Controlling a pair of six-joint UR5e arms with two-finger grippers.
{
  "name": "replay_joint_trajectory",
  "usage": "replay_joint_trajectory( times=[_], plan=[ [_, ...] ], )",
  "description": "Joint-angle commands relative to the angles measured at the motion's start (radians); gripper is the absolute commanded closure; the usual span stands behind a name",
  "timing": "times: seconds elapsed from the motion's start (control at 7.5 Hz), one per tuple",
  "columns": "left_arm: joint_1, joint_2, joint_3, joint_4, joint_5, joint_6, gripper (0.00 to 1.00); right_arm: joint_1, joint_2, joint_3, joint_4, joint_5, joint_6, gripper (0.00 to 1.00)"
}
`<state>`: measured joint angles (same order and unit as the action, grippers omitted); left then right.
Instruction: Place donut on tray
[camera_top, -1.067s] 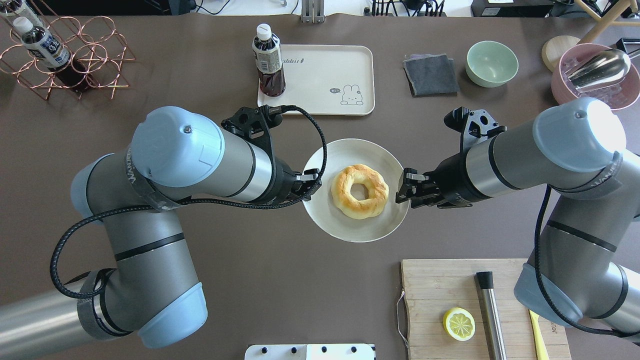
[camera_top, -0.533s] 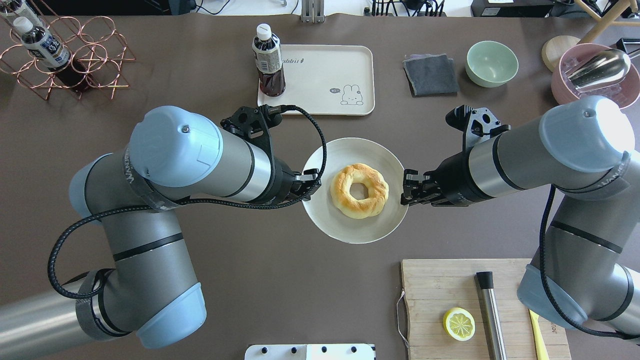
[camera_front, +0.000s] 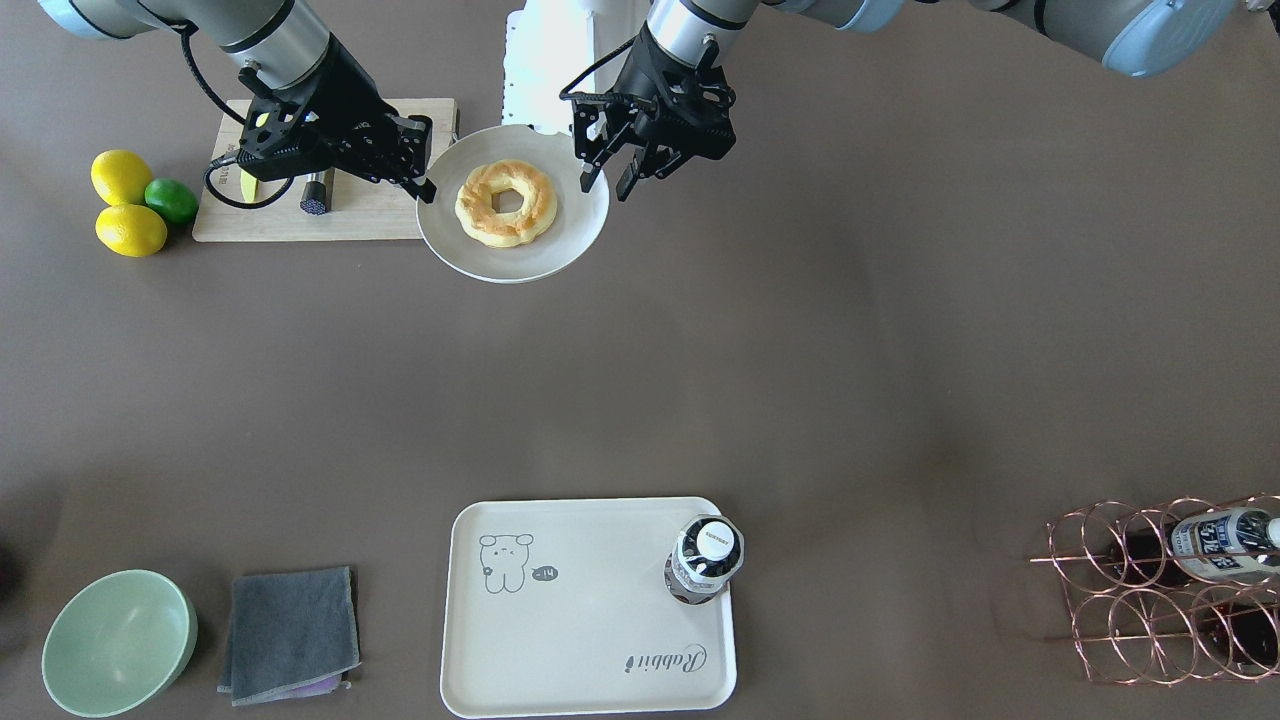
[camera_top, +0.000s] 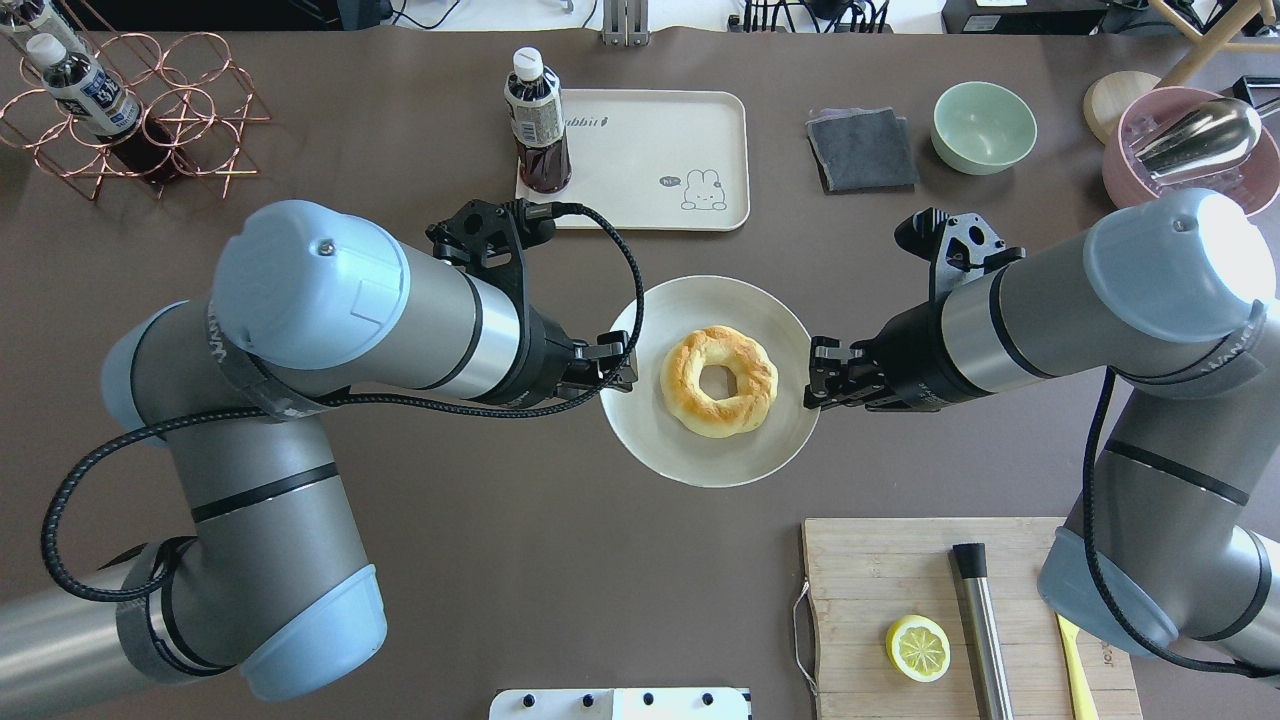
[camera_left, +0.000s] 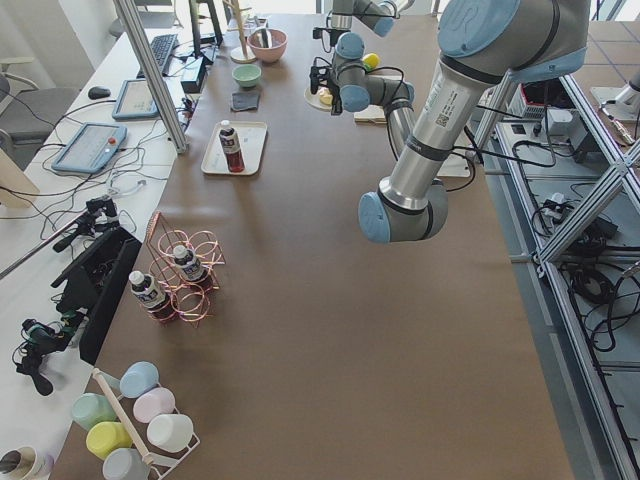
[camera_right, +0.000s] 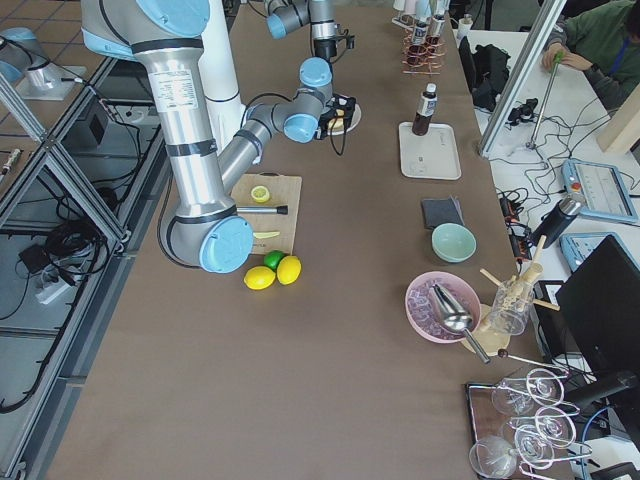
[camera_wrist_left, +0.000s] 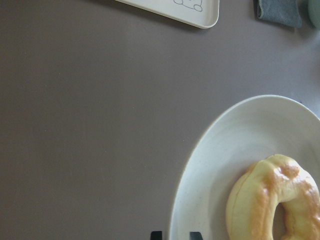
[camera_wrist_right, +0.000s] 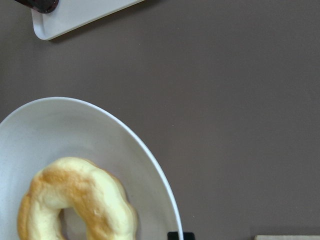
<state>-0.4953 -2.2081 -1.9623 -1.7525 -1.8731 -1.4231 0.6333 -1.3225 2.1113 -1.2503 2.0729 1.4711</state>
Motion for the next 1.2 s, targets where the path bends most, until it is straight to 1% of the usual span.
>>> replay_joint_trajectory(
  times=[0.0,0.13,0.27,0.53,0.67,0.93,1.07],
  plan=[
    [-0.105,0.063,-0.073,0.002,-0.137,0.067,0.01,0.000,-0.014,-0.007,-0.001,-0.005,0.000,1.00],
    [-0.202,0.102,-0.095,0.001,-0.258,0.160,0.01,0.002,-0.011,-0.013,-0.005,-0.008,0.050,1.00],
    [-0.265,0.181,-0.127,0.001,-0.335,0.256,0.01,0.034,0.005,-0.045,-0.024,-0.011,0.183,1.00],
    [-0.357,0.292,-0.162,-0.005,-0.420,0.382,0.01,0.100,0.077,-0.155,-0.037,-0.010,0.271,1.00],
    [-0.402,0.376,-0.199,-0.009,-0.454,0.453,0.01,0.135,0.129,-0.206,-0.038,-0.010,0.346,1.00],
    [-0.550,0.502,-0.207,-0.024,-0.582,0.605,0.01,0.172,0.294,-0.401,-0.034,-0.028,0.461,1.00],
    [-0.587,0.546,-0.198,-0.053,-0.609,0.657,0.01,0.180,0.396,-0.527,-0.032,-0.049,0.535,1.00]
  ],
)
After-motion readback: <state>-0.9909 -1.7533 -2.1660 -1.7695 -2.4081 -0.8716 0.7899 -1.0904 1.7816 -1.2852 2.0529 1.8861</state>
